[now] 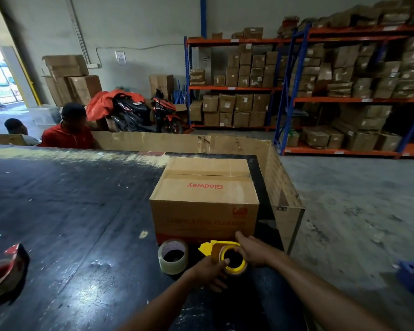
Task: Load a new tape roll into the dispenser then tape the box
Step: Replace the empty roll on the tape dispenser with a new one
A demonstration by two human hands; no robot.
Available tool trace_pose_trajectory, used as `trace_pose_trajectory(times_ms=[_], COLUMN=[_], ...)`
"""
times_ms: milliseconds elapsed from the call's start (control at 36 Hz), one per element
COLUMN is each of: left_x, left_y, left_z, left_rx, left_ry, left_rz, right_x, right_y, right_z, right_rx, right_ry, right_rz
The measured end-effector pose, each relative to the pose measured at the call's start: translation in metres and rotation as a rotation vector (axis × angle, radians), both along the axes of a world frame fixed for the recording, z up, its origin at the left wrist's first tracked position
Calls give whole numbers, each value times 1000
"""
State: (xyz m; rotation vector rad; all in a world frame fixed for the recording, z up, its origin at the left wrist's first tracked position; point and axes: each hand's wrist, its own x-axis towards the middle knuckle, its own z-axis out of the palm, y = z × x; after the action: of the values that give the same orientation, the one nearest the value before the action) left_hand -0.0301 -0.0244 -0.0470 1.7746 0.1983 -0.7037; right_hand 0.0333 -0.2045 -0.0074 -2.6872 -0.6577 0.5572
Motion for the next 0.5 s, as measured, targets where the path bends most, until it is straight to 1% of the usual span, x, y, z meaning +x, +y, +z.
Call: trace_pose_trajectory(times_ms=[83,167,250,361,500], left_x=[-3,-6,-9,-11,-14], left_y=[9,13,12,8,8], left_z=[0,0,5,12,20], left_rx=[-127,-221,-244,-269,-327], left_ry=[-75,-166,-248,-338,-414], left_rz=[48,112,139,148,256], right_x=[5,9,14,25,35], right_y=[-2,-2,-1,-1,3], right_z=[19,44,71,100,129], right_rx=[52,44,21,38,50], right_ry=[8,-16,-50,-132,-199], right_rz=[39,97,135,154,214])
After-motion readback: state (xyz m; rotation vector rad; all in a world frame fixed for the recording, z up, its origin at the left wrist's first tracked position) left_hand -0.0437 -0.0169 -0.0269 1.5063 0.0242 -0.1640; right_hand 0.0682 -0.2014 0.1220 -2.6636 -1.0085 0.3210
